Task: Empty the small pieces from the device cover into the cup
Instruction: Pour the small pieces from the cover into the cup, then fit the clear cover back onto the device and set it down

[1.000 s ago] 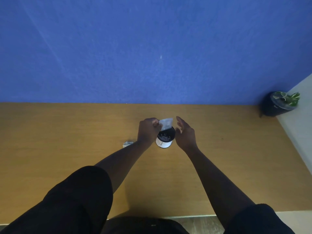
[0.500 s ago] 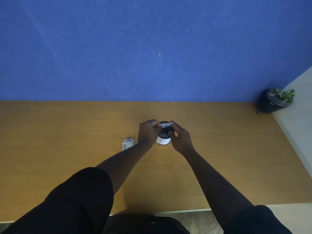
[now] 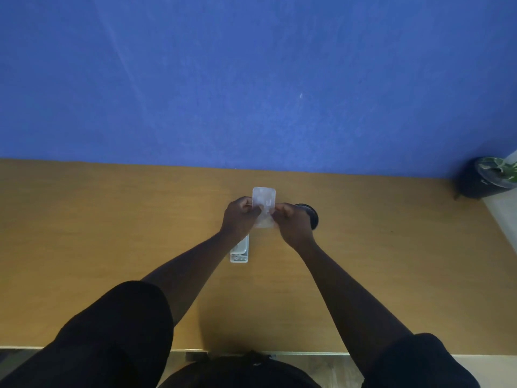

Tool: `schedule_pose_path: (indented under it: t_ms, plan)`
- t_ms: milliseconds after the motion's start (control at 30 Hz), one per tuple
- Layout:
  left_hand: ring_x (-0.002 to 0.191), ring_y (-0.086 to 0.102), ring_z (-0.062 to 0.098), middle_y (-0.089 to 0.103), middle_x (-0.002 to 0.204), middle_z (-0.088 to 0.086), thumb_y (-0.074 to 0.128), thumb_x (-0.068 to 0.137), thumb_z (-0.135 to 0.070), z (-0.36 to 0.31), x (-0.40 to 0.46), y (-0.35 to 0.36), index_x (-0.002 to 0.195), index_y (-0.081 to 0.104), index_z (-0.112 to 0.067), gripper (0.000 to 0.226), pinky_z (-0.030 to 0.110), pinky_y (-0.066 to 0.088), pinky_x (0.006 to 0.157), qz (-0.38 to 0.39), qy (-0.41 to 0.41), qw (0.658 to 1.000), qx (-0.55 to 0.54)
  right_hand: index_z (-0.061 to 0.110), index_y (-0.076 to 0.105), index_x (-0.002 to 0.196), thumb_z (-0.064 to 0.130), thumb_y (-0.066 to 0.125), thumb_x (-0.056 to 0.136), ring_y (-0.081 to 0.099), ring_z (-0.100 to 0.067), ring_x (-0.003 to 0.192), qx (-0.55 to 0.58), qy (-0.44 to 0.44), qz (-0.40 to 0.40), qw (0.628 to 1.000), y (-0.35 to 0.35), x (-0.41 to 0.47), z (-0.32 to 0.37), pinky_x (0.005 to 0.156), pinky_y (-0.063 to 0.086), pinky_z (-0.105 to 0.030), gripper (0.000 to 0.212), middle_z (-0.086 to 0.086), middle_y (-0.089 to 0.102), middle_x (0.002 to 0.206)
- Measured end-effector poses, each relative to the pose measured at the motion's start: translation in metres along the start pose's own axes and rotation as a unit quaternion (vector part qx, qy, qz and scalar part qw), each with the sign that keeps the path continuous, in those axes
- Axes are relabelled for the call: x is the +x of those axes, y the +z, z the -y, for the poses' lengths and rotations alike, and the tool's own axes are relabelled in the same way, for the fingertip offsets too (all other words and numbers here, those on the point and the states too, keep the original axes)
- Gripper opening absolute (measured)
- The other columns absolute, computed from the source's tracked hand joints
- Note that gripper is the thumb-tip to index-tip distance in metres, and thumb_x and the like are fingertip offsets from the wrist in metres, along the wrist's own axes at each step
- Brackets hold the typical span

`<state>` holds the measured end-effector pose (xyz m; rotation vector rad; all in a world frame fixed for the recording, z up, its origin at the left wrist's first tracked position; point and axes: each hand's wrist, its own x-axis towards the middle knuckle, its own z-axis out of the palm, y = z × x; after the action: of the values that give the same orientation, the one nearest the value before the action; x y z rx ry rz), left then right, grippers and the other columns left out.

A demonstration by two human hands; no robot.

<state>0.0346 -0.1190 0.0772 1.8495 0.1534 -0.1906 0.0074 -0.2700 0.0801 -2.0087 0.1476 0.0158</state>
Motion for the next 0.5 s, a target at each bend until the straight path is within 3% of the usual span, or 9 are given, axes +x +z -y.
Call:
schedule_pose_path:
  t_ms: [100,200,367,433,500]
  plan:
    - [0.063,0.059,0.018,0.067,0.076,0.005,0.067,0.082,-0.021,0.013,-0.003,-0.024,0.09,0.07,-0.005,0.018,0.029,0.048,0.057,-0.023,-0.04,0.999,0.007,0.007,0.074,0.097,0.018,0.057,0.094,0.066,-0.005,0.067,-0.018,0.019,0.027,0.999,0.023,-0.001,0.005,0.056,0.043,-0.009,0.02,0.001,0.072,0.079]
    - [0.067,0.058,0.021,0.066,0.077,0.007,0.064,0.084,-0.02,0.03,-0.004,-0.049,0.089,0.071,-0.003,0.019,0.034,0.047,0.062,-0.039,-0.076,0.996,0.013,0.006,0.072,0.092,0.014,0.054,0.092,0.072,-0.024,0.083,-0.028,0.055,0.034,0.998,0.046,-0.002,0.004,0.069,0.049,-0.026,0.019,-0.009,0.075,0.089]
    - [0.076,0.057,0.023,0.063,0.084,0.01,0.055,0.09,-0.017,0.053,-0.003,-0.082,0.097,0.072,-0.002,0.023,0.036,0.048,0.068,-0.027,-0.14,0.99,-0.015,0.001,0.069,0.104,0.014,0.049,0.092,0.062,-0.03,0.104,-0.179,0.116,0.071,0.974,0.078,-0.001,-0.013,0.078,0.042,-0.025,0.027,-0.014,0.069,0.113]
    - [0.078,0.061,0.025,0.065,0.089,0.008,0.054,0.091,-0.017,0.059,0.001,-0.091,0.103,0.071,-0.007,0.023,0.038,0.052,0.068,-0.028,-0.166,0.985,-0.037,-0.002,0.067,0.108,0.016,0.05,0.092,0.062,-0.032,0.105,-0.2,0.133,0.066,0.969,0.09,-0.002,-0.017,0.082,0.045,-0.03,0.029,-0.017,0.068,0.116]
    - [0.083,0.065,0.028,0.065,0.093,0.008,0.054,0.092,-0.015,0.064,0.002,-0.097,0.1,0.07,-0.012,0.019,0.042,0.058,0.072,-0.017,-0.197,0.977,-0.08,0.001,0.064,0.115,0.02,0.054,0.092,0.063,-0.03,0.106,-0.192,0.167,0.057,0.965,0.098,-0.003,-0.02,0.079,0.044,-0.027,0.032,-0.015,0.068,0.118]
